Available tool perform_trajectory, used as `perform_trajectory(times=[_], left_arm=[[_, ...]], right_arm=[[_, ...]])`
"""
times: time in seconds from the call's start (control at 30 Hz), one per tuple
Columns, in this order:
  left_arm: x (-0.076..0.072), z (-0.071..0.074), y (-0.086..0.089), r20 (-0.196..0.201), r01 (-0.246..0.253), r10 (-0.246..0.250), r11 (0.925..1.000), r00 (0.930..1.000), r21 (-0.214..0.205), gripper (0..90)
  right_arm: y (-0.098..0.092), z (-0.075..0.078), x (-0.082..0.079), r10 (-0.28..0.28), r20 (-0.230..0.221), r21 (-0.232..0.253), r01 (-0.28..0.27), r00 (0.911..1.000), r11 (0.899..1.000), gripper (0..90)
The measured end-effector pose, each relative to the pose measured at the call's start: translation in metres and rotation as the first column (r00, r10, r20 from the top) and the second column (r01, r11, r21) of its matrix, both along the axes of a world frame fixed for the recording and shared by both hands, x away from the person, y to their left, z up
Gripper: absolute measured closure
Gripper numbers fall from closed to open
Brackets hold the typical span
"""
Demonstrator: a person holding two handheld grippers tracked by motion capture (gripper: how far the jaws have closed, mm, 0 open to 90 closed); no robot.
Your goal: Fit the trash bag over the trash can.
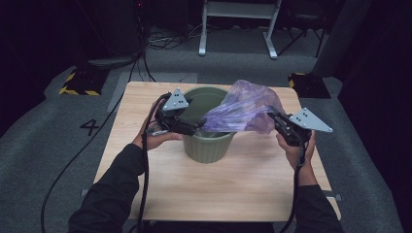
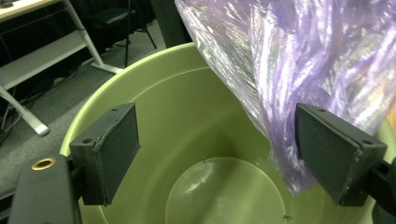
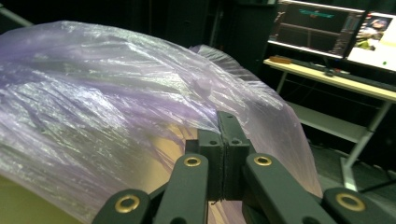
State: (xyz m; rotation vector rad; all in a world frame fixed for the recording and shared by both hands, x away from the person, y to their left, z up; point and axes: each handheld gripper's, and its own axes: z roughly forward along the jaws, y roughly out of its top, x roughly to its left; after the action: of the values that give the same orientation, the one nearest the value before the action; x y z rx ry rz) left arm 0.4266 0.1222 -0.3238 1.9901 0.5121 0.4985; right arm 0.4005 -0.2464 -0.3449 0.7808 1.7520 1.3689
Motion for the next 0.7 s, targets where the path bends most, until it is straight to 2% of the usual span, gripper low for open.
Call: perform_trajectory(times=[0.1, 0.17, 0.2, 0.33, 0.5, 0.7], left_arm=[[0.001, 0.0, -0.001, -0.015, 0.007, -0.007, 0.9997, 0.9999, -0.021, 16.2], [0.001, 0.0, -0.006, -0.007, -0.008, 0.008, 1.0, 0.9999, -0.002, 16.3], [0.0, 0.001, -0.009, -0.008, -0.002, 0.002, 1.0, 1.0, -0.006, 16.3], [-0.004, 0.002, -0.014, -0.007, 0.022, -0.022, 0.9996, 0.9997, -0.017, 16.1], [-0.014, 0.008, -0.019, 0.013, 0.063, -0.063, 0.9977, 0.9979, -0.023, 16.2], [-0.025, 0.012, -0.03, 0.031, 0.123, -0.122, 0.9923, 0.992, -0.017, 16.9]], right_arm=[[0.002, 0.003, 0.004, -0.038, 0.008, -0.009, 0.038, 0.9992, 0.999, 89.7], [0.006, 0.005, 0.007, -0.028, 0.006, -0.003, 0.028, 0.9996, 1.0, 89.6], [0.009, 0.006, 0.008, -0.03, 0.017, -0.015, 0.03, 0.9994, 0.999, 89.6], [0.027, 0.01, 0.005, 0.02, 0.048, -0.084, -0.015, 0.9987, 0.996, 88.5], [0.043, 0.012, 0.001, 0.094, 0.037, -0.13, -0.088, 0.9949, 0.988, 86.6], [0.062, 0.018, -0.006, 0.162, 0.037, -0.185, -0.152, 0.9861, 0.971, 86.9]])
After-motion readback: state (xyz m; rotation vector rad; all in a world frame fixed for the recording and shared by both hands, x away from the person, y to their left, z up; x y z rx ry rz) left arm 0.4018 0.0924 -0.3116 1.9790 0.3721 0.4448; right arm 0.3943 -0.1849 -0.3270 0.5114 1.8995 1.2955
